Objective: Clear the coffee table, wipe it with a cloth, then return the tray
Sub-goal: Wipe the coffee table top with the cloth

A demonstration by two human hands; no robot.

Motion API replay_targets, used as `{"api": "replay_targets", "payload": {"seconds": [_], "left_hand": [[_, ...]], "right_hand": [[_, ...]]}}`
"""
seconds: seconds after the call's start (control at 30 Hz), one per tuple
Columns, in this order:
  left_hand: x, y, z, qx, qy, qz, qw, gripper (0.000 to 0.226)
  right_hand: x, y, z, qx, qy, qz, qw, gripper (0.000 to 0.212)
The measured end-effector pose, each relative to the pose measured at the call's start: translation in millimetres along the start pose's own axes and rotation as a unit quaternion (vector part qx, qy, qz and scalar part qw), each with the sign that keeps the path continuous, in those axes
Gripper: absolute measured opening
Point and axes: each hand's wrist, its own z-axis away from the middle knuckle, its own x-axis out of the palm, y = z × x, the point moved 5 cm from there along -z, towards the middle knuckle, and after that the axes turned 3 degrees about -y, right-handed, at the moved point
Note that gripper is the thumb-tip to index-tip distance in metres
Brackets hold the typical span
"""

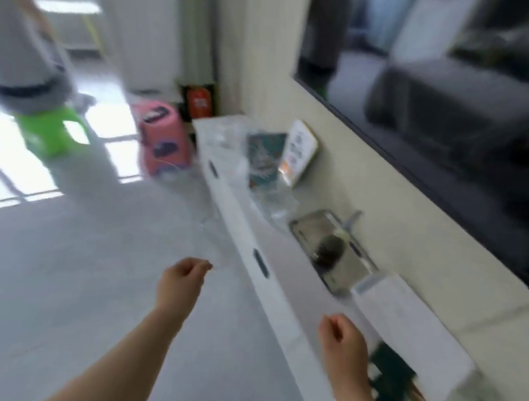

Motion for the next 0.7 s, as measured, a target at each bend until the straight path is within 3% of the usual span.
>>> {"api": "replay_targets", "payload": {"seconds": [0.2,0.4,0.53,0.7], "left_hand": [[-254,-43,55,-0.010,0.158,0.048,0.986,0.023],[-489,-151,167,-0.083,0.350,0.095,0.928,0.022],[-584,-223,250,-0.142,0.444,0.116,0.877,0.027],[-652,-303,338,-0.224,0.545,0.155,0.793,0.024]], "right_hand": [[159,-137,84,-0.148,-0.150,0.016,0.977,0.046],[335,-216,229,-0.230,-0.321,0.040,0.918,0.037],[439,-241,335,-0.257,-0.429,0.071,0.863,0.038],[546,-250,450,-0.292,-0.542,0.109,0.780,0.039]]}}
